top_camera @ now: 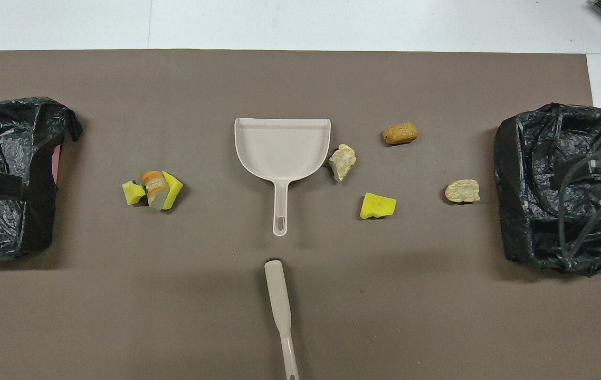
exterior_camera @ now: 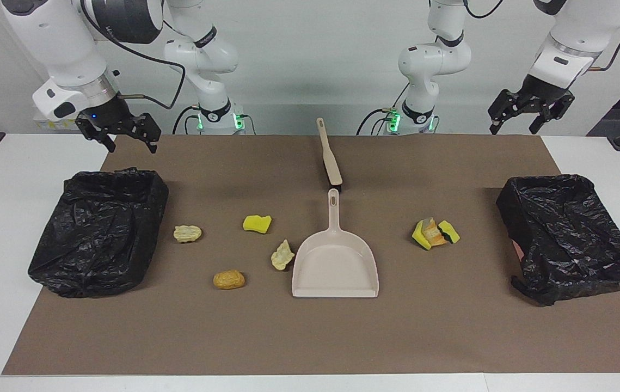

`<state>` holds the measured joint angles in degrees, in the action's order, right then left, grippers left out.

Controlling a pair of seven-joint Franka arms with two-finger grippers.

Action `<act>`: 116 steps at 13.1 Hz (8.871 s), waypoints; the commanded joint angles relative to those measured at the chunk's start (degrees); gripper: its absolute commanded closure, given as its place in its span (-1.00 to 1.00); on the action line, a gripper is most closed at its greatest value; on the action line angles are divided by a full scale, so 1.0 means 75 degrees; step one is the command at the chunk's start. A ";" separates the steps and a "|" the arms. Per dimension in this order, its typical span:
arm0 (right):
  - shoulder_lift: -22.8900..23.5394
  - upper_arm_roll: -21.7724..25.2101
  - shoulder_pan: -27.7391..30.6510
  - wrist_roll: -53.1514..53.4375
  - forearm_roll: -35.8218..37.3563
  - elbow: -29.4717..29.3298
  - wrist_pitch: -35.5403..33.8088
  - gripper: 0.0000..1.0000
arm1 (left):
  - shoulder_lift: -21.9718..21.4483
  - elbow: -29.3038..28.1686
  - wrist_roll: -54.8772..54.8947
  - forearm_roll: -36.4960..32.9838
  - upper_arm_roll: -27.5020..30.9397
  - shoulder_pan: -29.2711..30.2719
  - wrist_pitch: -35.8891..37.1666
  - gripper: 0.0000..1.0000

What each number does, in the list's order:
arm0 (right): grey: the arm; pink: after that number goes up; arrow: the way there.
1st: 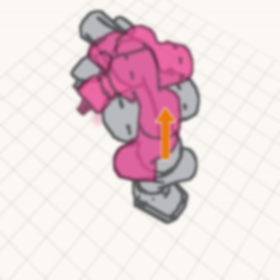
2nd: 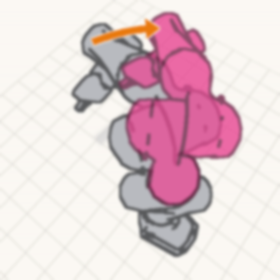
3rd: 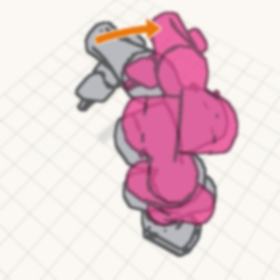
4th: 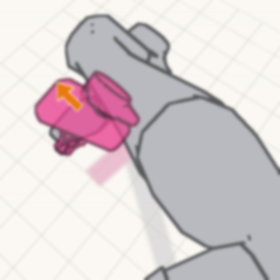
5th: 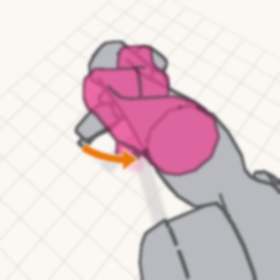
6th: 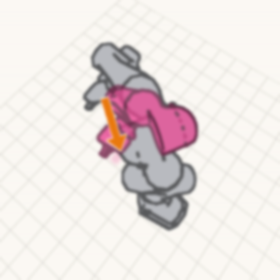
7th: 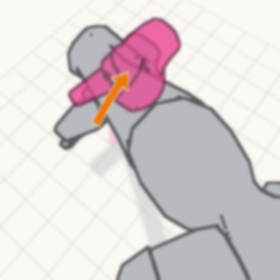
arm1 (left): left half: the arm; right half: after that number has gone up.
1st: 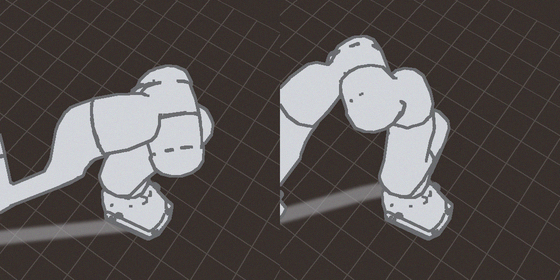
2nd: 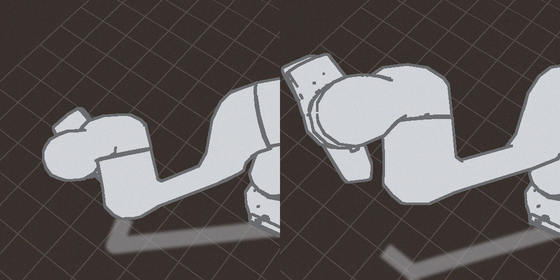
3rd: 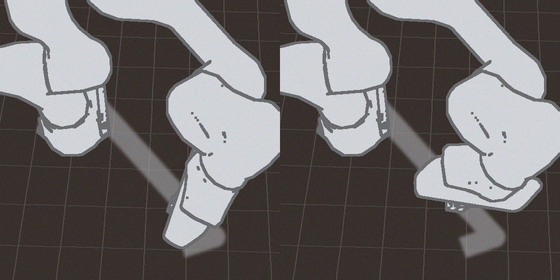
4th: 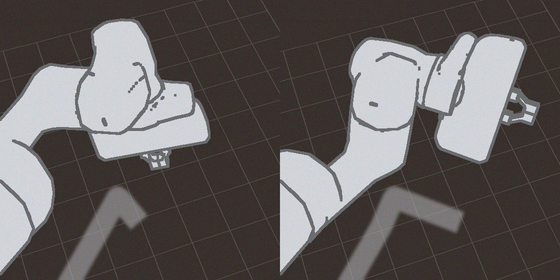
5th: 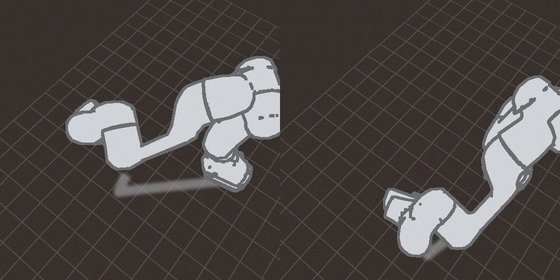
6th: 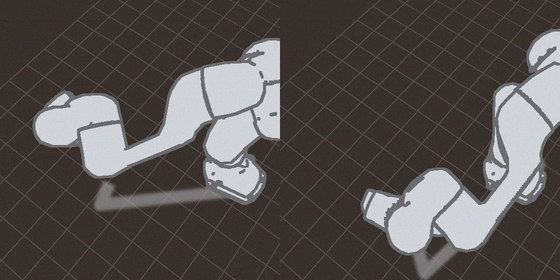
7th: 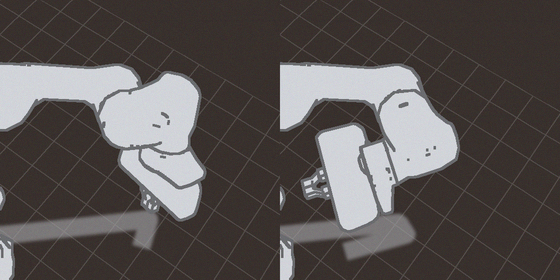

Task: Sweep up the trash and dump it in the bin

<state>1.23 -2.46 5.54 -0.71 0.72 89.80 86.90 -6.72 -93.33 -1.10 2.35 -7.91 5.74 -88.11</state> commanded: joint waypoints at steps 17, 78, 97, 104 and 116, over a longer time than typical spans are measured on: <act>-0.0363 -0.0012 -0.0106 0.0142 -0.0108 0.0484 0.0202 -1.00 | -0.0673 -0.1019 -0.0065 0.0121 -0.0047 -0.0250 -0.0064 -1.00; 0.3786 -0.0188 -0.5367 0.4818 -0.0541 -0.0675 0.2898 1.00 | -0.0919 -0.6329 -0.6102 0.0590 0.0046 -0.6135 -0.4075 1.00; 0.2720 -0.0176 -0.3879 -0.2443 -0.0167 -0.0782 0.0964 1.00 | 0.1317 -0.3247 -0.2726 -0.1039 0.0046 -0.0626 -0.3614 1.00; 0.2718 -0.0211 -0.4334 -0.5072 0.1178 -0.0184 0.1104 1.00 | 0.1365 -0.4008 -0.2115 -0.1039 0.0011 -0.0742 -0.3895 1.00; 0.3340 -0.0223 -0.5004 -0.5764 0.1943 -0.0208 0.2650 1.00 | 0.1482 -0.4279 -0.2373 0.0119 -0.0024 -0.2827 -0.4845 1.00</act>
<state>26.01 -3.95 -31.52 -42.50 14.71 88.09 104.17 5.18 -124.14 -18.57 1.42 -8.78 -12.69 -122.96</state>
